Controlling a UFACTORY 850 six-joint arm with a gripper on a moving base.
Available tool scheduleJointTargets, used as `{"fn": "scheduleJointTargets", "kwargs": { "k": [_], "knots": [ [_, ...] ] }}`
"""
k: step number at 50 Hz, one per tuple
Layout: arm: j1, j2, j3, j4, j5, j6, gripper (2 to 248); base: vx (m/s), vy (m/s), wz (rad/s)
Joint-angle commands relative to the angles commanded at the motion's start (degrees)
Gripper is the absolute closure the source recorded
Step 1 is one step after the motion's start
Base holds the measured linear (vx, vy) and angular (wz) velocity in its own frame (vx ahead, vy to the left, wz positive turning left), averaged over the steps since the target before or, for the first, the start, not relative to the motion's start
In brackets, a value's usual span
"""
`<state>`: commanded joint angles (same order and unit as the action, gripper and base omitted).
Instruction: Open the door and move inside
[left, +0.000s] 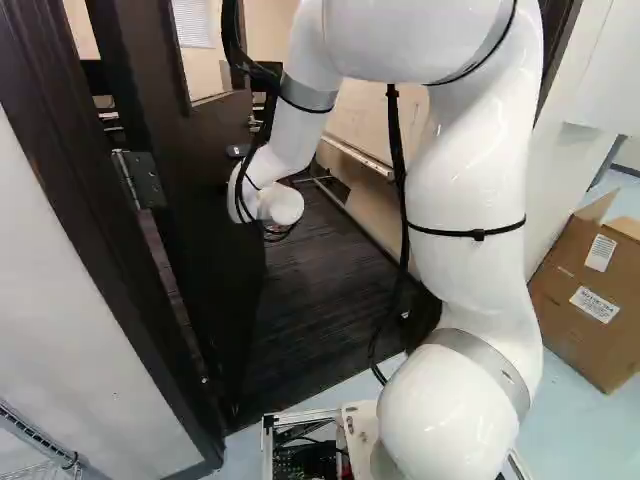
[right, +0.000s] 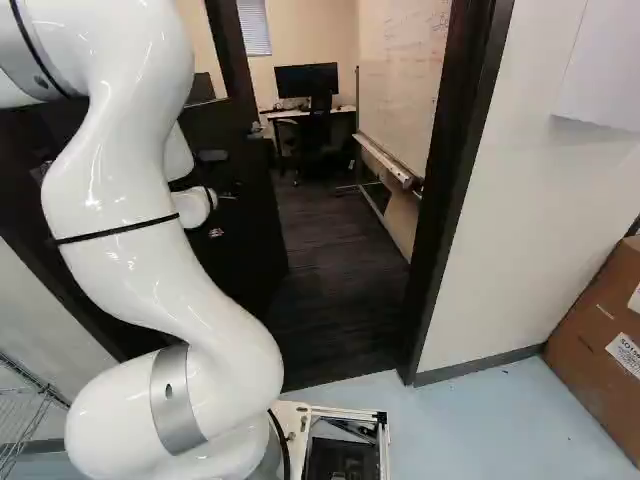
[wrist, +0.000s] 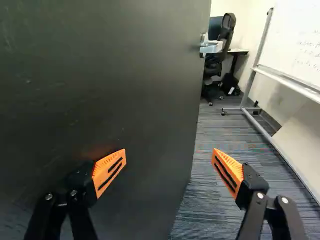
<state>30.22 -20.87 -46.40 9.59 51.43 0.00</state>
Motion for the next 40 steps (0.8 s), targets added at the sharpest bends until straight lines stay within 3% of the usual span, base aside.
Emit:
{"fn": "scheduleJointTargets", "kwargs": {
  "k": [40],
  "knots": [
    [2.0,-4.0,-5.0,-4.0,2.0,0.0,3,0.0,0.0,0.0]
  ]
}}
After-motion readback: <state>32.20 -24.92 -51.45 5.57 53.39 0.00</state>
